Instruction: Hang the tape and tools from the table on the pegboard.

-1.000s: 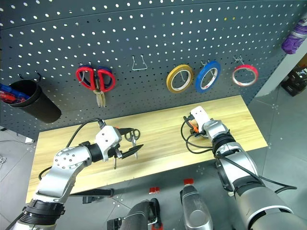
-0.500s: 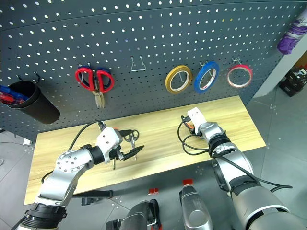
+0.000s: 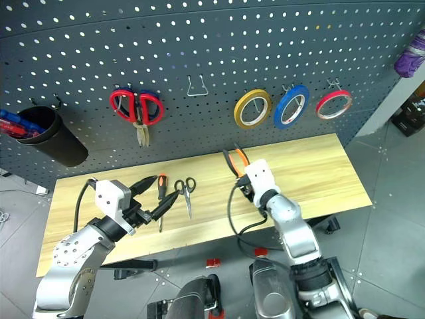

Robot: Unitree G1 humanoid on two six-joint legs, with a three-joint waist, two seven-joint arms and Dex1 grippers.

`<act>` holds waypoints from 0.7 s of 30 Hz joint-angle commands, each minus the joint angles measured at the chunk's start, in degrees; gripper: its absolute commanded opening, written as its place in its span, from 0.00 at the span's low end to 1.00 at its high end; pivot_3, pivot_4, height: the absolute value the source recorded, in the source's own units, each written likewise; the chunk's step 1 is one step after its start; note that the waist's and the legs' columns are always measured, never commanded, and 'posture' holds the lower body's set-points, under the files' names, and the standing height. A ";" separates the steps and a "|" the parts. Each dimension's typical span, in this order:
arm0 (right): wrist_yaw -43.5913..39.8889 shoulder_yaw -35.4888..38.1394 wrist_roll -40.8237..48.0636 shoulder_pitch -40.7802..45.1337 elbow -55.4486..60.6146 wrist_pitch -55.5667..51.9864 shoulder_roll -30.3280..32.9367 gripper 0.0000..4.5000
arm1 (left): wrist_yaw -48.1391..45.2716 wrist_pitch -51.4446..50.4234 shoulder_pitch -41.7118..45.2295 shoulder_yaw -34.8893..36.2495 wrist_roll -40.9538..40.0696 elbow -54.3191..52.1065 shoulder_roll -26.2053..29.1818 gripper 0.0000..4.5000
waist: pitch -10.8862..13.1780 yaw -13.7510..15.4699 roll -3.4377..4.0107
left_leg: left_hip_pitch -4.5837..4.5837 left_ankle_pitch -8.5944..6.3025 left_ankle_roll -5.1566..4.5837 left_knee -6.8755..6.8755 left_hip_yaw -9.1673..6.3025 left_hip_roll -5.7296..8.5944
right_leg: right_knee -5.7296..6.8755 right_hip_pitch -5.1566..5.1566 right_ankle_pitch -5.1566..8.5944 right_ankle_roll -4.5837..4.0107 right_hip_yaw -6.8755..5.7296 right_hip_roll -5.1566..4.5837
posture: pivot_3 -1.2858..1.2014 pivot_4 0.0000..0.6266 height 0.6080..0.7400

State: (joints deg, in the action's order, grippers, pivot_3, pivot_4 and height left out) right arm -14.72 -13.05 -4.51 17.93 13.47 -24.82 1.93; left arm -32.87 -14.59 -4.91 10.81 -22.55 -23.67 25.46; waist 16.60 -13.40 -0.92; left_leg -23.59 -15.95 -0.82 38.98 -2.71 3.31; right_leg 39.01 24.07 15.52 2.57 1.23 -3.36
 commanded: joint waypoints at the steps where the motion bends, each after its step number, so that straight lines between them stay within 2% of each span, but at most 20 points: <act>1: 3.48 -1.10 -0.79 5.34 4.86 9.74 -3.44 0.48 | 2.28 -3.09 1.56 1.59 -3.03 -4.50 -0.01 0.85 | 0.00 0.42 -0.01 | 0.02 0.00 0.00 0.00 -0.01 -0.01 | 0.00 0.00 0.00 0.00 -0.02 0.02 | 0.40 0.44 1.00; 5: 6.85 0.51 -1.47 18.95 -5.28 20.56 -6.91 0.48 | 3.74 -10.46 5.14 2.20 -7.30 -7.18 2.04 0.85 | 0.01 0.69 -0.03 | 0.00 0.04 0.07 0.00 0.00 -0.01 | 0.02 0.07 -0.02 -0.03 -0.02 0.08 | 0.41 0.45 1.00; 12: 13.98 6.98 -0.10 41.72 -31.60 36.26 -9.60 0.48 | 7.18 -22.59 14.53 1.94 -11.96 -10.65 6.54 0.85 | 0.05 1.35 -0.09 | 0.01 0.21 0.35 -0.02 -0.05 -0.08 | 0.03 0.05 -0.05 -0.09 -0.12 0.14 | 0.43 0.46 1.00; 18: 17.28 9.50 -0.99 53.59 -55.49 49.41 -9.49 0.48 | 11.90 -28.21 21.99 -0.01 -12.71 -11.22 5.41 0.85 | 0.08 2.22 -0.12 | 0.01 0.26 0.43 -0.05 -0.03 -0.09 | 0.03 0.10 -0.08 -0.16 -0.13 0.17 | 0.45 0.46 1.00; 21: 18.42 10.16 -1.34 56.73 -64.06 53.76 -8.99 0.48 | 13.05 -29.67 23.41 -0.58 -12.44 -11.56 5.40 0.85 | 0.09 2.30 -0.13 | 0.01 0.27 0.43 -0.06 -0.03 -0.11 | 0.03 0.10 -0.10 -0.19 -0.14 0.18 | 0.45 0.47 1.00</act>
State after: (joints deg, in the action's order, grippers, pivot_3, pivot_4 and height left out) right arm 2.68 -3.56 -5.64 71.89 -49.17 25.09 -7.09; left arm -20.52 -43.80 18.42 10.31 -34.82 -33.20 30.72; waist 16.69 -11.10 -1.05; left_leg -23.58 -15.68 -0.38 38.92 -2.73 3.20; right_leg 39.03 24.17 15.42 2.37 1.09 -3.18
